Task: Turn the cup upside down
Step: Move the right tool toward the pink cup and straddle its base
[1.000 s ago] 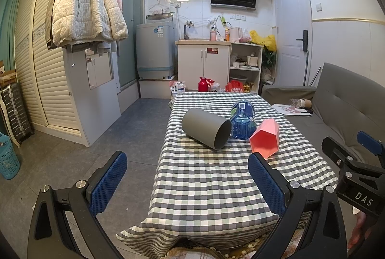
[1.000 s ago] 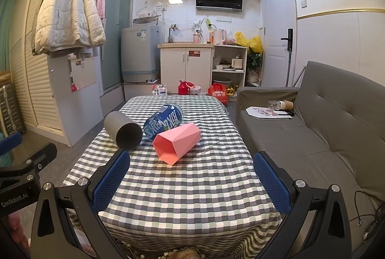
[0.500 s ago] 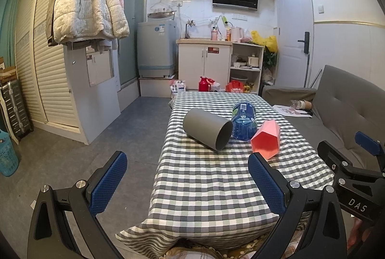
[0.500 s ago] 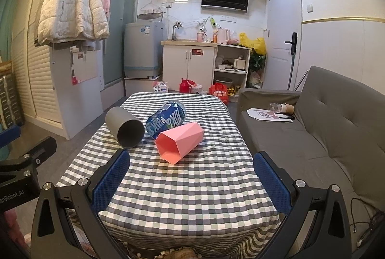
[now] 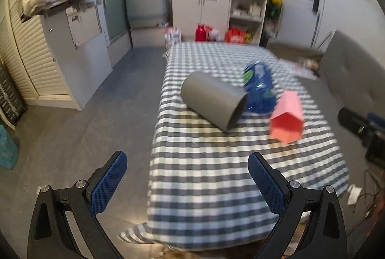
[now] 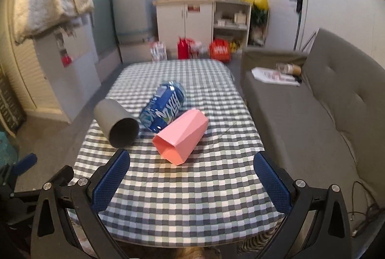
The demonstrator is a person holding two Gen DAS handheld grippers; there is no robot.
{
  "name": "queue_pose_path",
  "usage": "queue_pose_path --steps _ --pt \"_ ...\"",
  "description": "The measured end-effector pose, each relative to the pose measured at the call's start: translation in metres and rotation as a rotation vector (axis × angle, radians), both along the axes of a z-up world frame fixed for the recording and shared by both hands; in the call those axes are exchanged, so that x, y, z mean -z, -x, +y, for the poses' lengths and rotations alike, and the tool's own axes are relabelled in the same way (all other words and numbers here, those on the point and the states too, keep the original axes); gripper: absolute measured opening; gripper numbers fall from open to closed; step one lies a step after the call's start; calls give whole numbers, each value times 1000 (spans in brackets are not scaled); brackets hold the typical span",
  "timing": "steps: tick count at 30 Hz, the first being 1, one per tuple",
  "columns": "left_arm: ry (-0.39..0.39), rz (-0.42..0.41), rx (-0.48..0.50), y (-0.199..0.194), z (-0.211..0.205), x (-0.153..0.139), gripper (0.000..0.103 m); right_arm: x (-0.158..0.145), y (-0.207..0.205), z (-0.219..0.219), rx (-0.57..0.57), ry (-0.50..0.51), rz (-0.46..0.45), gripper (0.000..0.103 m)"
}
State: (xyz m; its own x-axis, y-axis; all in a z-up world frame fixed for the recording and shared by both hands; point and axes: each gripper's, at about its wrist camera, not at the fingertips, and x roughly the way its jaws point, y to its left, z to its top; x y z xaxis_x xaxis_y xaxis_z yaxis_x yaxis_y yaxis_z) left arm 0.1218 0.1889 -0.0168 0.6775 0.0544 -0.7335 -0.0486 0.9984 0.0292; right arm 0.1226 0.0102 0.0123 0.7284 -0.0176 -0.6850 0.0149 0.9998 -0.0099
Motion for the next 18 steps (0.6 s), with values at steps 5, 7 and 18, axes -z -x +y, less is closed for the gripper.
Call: queue_pose_path --steps 5,7,18 --pt "0 58 -20 -28 10 10 103 15 -34 1 35 -3 55 103" --pt "7 74 -25 -36 14 13 103 23 -46 2 48 -9 84 103" --pt "56 125 -19 -58 27 31 103 50 -82 8 53 -92 132 103"
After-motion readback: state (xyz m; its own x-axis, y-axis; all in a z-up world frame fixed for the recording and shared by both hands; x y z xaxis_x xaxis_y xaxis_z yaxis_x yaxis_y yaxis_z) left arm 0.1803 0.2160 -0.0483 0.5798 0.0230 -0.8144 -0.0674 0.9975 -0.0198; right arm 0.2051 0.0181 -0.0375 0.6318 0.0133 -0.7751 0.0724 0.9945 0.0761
